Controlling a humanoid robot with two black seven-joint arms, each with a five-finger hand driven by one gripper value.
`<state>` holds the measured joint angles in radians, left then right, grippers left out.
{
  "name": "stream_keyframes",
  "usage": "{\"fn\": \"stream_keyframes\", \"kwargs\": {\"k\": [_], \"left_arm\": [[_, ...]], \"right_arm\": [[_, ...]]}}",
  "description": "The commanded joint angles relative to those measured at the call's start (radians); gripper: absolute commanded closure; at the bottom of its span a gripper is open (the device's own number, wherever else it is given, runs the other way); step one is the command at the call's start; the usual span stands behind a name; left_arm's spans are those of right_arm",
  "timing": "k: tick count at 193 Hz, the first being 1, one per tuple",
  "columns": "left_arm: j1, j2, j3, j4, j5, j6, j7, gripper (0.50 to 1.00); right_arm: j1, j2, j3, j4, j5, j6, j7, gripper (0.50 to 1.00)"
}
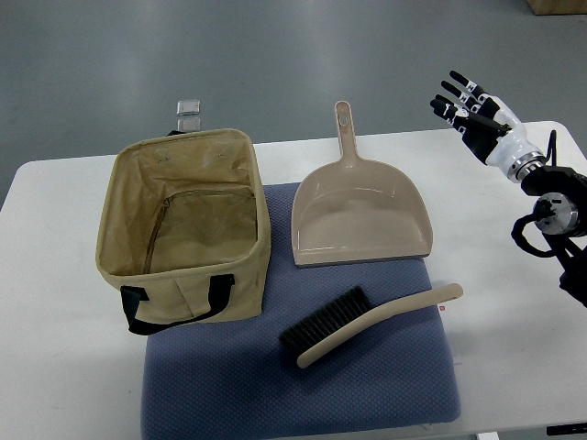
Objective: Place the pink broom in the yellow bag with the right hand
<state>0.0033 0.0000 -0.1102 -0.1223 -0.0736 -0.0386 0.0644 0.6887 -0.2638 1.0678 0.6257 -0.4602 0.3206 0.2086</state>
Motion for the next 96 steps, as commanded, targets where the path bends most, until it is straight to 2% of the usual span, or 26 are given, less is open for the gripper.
{"fn": "stream_keyframes", "kwargs": {"k": [1,96], "left_arm": [[0.0,0.0,-0.003,0.0,0.0,0.0,0.0,0.5],[0.001,0.0,-0.003,0.004,0.0,0.003,0.0,0.5]], "right_arm": [[0.0,0.0,0.0,0.0,0.0,0.0,0.0,0.57],[0.005,0.009,-0.005,0.0,0.0,0.0,0.0,0.57]]}}
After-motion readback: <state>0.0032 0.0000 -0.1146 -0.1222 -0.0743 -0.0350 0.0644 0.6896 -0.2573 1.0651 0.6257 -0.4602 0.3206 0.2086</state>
